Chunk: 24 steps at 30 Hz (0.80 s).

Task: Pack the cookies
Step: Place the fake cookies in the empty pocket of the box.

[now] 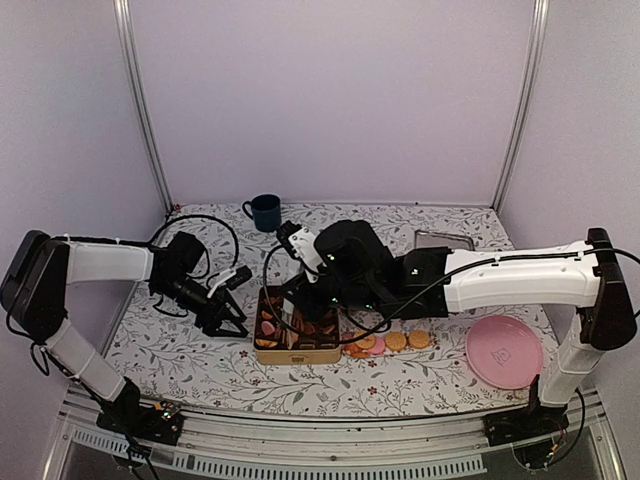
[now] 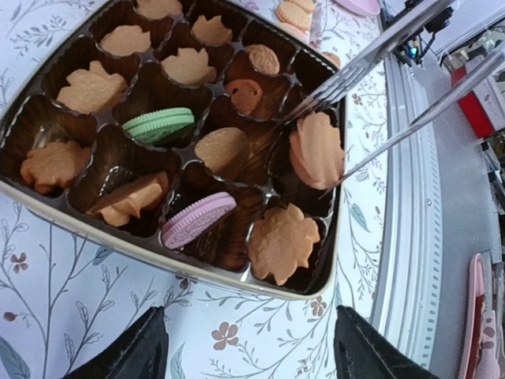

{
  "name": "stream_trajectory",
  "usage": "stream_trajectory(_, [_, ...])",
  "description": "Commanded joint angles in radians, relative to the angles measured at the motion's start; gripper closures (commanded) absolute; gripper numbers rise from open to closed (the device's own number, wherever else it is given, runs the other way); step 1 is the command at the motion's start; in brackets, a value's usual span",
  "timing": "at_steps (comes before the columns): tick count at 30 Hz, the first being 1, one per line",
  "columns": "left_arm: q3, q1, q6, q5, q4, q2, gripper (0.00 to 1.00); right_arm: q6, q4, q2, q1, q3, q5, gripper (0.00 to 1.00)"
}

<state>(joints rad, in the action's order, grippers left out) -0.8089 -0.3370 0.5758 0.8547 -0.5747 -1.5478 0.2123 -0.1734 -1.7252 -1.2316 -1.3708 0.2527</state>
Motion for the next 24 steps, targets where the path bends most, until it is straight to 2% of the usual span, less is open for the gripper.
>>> stream_trajectory(1, [-0.01,0.014,0.013,-0.046,-0.005,0.01,0.28,-0.011,0.029,-0.008,-0.011,-0.042,0.007,0.95])
stream_trajectory(8, [-0.016,0.015,0.013,-0.066,0.002,0.008,0.28,-0.003,0.028,0.005,-0.013,-0.032,0.001,0.76])
stream_trajectory(13, [-0.015,0.014,0.014,-0.068,0.005,0.003,0.28,0.008,0.046,0.019,-0.013,-0.022,-0.018,0.69])
stream_trajectory(24, [-0.013,0.015,0.018,-0.068,0.007,0.006,0.27,0.017,0.061,0.032,-0.013,-0.016,-0.03,0.63])
